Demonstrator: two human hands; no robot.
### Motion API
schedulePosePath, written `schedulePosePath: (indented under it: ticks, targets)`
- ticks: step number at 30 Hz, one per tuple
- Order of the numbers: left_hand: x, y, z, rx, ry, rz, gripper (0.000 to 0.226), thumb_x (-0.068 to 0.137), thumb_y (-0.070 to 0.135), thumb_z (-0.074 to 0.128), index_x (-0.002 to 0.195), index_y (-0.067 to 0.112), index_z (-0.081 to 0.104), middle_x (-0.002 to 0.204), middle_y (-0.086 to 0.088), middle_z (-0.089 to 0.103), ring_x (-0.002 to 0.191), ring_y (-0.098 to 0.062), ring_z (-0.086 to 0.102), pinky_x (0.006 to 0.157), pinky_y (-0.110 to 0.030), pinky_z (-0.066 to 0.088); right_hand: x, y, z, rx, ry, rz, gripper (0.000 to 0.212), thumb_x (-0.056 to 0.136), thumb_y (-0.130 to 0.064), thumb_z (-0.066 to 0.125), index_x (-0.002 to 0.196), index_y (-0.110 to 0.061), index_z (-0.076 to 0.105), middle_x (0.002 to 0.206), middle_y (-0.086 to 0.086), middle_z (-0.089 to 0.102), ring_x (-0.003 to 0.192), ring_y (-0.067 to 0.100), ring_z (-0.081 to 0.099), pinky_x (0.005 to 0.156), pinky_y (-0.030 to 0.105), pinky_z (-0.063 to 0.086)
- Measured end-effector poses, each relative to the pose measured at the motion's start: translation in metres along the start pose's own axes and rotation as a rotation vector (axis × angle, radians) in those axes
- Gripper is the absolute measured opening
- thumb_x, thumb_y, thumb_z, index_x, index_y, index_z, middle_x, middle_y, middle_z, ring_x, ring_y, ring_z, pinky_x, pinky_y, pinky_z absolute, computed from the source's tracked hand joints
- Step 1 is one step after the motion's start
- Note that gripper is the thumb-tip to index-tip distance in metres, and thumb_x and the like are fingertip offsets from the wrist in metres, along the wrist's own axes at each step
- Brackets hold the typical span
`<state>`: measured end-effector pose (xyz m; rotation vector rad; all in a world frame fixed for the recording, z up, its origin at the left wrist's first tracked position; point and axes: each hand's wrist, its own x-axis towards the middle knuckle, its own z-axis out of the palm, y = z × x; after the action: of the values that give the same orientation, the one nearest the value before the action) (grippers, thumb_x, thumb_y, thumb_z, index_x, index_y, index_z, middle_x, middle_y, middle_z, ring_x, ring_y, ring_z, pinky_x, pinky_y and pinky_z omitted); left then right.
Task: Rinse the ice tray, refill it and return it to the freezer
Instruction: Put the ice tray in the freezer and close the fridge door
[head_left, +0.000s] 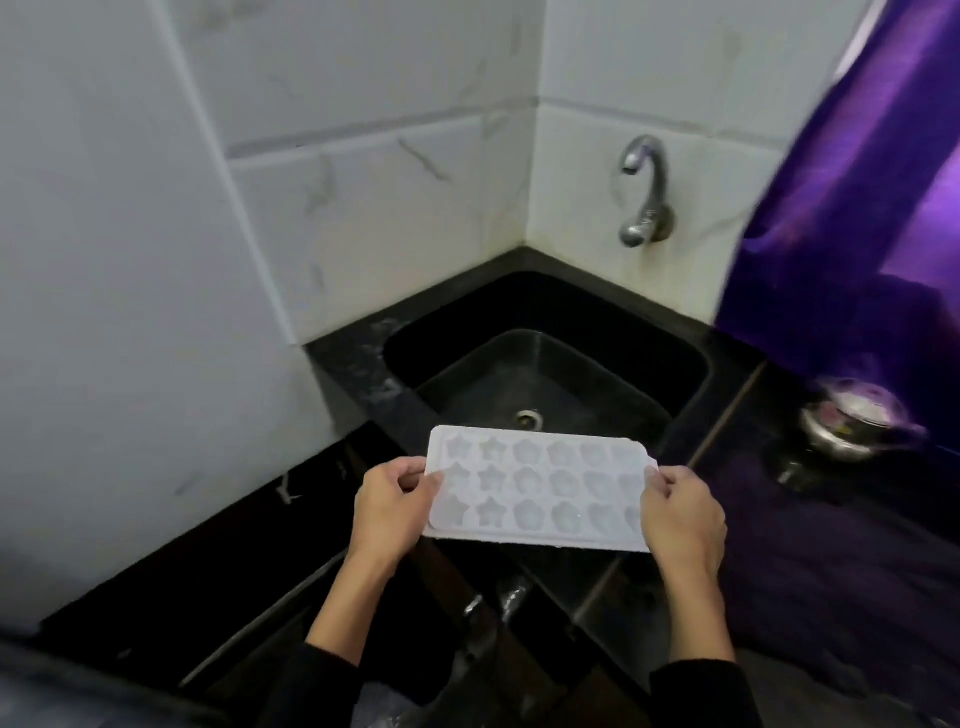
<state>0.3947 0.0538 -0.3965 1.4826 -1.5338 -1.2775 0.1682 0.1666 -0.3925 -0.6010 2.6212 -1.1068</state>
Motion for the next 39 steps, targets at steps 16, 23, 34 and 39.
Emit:
schedulePosePath:
  ticks: [16,23,34,39]
  targets:
    - [-0.155,-0.074,-0.182,-0.088,0.910,-0.245,0.016,0.085,0.015,0.064,0.091,0.029,0.069,0.080,0.008,0.072,0.074,-0.012,0.067,0.075,-0.036,0.056,-0.158,-0.153,0.137,0.067,-0.610,-0.709,0.025,0.096,-0.029,0.047,0.103,-0.011,0.064,0.098,0.015,0.067,0.096,0.037,0.058,0.078,0.039,0.041]
    - [-0.269,-0.097,-0.206,-0.085,1.319,-0.444,0.017,0.087,0.020,0.063,0.102,0.022,0.070,0.087,0.008,0.071,0.080,-0.007,0.066,0.073,-0.024,0.052,-0.277,-0.168,0.167,0.090,-0.999,-0.988,0.024,0.095,-0.028,0.049,0.101,-0.010,0.063,0.099,0.015,0.069,0.096,0.037,0.059,0.077,0.037,0.038]
    - [-0.440,-0.147,-0.267,-0.087,1.790,-0.683,0.019,0.089,0.017,0.061,0.106,0.016,0.070,0.093,0.006,0.071,0.087,-0.007,0.064,0.068,-0.019,0.046,-0.517,-0.155,0.174,0.055,-1.410,-1.375,0.028,0.096,-0.026,0.048,0.106,-0.006,0.065,0.107,0.017,0.068,0.102,0.037,0.059,0.085,0.038,0.042]
    - [-0.501,-0.162,-0.316,-0.026,1.909,-0.728,0.012,0.088,0.016,0.061,0.095,0.021,0.070,0.086,0.009,0.069,0.083,-0.008,0.064,0.071,-0.026,0.050,-0.626,-0.153,0.180,0.086,-1.504,-1.527,0.027,0.096,-0.027,0.049,0.100,-0.007,0.066,0.100,0.015,0.070,0.094,0.036,0.061,0.078,0.036,0.043]
